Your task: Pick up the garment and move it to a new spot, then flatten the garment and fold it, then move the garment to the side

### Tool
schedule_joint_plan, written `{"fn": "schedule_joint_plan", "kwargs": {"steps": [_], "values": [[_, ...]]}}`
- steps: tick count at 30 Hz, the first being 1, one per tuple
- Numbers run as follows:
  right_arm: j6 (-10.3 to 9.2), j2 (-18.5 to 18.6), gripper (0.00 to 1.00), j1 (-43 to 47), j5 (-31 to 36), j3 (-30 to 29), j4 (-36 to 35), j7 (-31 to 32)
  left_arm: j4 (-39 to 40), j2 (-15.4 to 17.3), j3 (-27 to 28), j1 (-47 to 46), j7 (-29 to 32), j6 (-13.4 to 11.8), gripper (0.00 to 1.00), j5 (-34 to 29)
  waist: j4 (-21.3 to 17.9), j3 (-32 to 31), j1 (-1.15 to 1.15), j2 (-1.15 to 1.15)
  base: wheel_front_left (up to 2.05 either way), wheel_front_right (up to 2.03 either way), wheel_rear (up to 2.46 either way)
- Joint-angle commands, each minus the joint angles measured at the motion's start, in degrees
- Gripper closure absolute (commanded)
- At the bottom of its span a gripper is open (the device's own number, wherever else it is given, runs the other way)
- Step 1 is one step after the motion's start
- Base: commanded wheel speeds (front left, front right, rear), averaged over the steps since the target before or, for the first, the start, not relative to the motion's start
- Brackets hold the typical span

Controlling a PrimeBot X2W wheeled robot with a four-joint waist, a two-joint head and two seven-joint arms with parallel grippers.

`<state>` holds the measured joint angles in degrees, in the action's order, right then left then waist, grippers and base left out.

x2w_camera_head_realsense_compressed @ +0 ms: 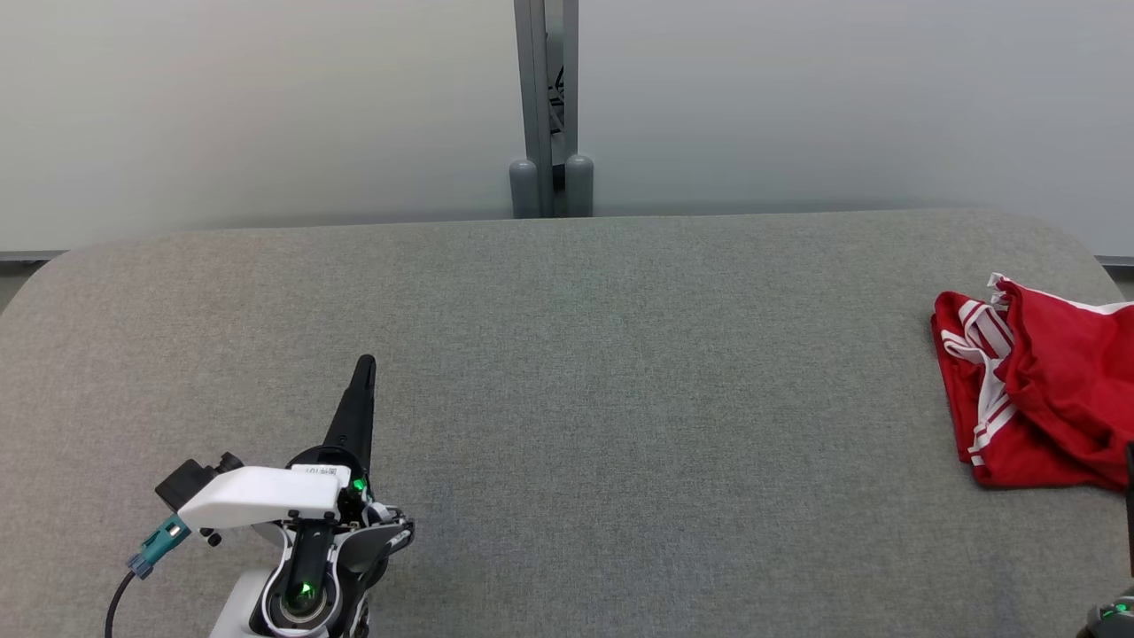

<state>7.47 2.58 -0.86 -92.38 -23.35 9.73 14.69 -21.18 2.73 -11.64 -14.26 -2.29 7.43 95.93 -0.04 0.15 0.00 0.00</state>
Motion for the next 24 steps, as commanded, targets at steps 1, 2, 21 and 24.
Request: {"fn": "schedule_joint_plan", "kwargs": {"steps": [1,2,21,24], "values": [[0.04,0.6,1.0,-0.5,-0.2,0.0,-0.4,0.3,-0.1,0.3,0.1,-0.4,0.0,0.2,1.0,0.1,0.0,0.0,0.0,0.0,0.0,0.0,0.0],[0.04,0.6,1.0,-0.5,-0.2,0.0,-0.4,0.3,-0.1,0.3,0.1,-0.4,0.0,0.2,1.0,0.1,0.0,0.0,0.0,0.0,0.0,0.0,0.0],[0.04,0.6,1.0,-0.5,-0.2,0.0,-0.4,0.3,-0.1,0.3,0.1,-0.4,0.0,0.2,1.0,0.1,0.0,0.0,0.0,0.0,0.0,0.0,0.0],[0.04,0.6,1.0,-0.5,-0.2,0.0,-0.4,0.3,0.0,0.3,0.1,-0.4,0.0,0.2,1.0,0.1,0.0,0.0,0.0,0.0,0.0,0.0,0.0]]}}
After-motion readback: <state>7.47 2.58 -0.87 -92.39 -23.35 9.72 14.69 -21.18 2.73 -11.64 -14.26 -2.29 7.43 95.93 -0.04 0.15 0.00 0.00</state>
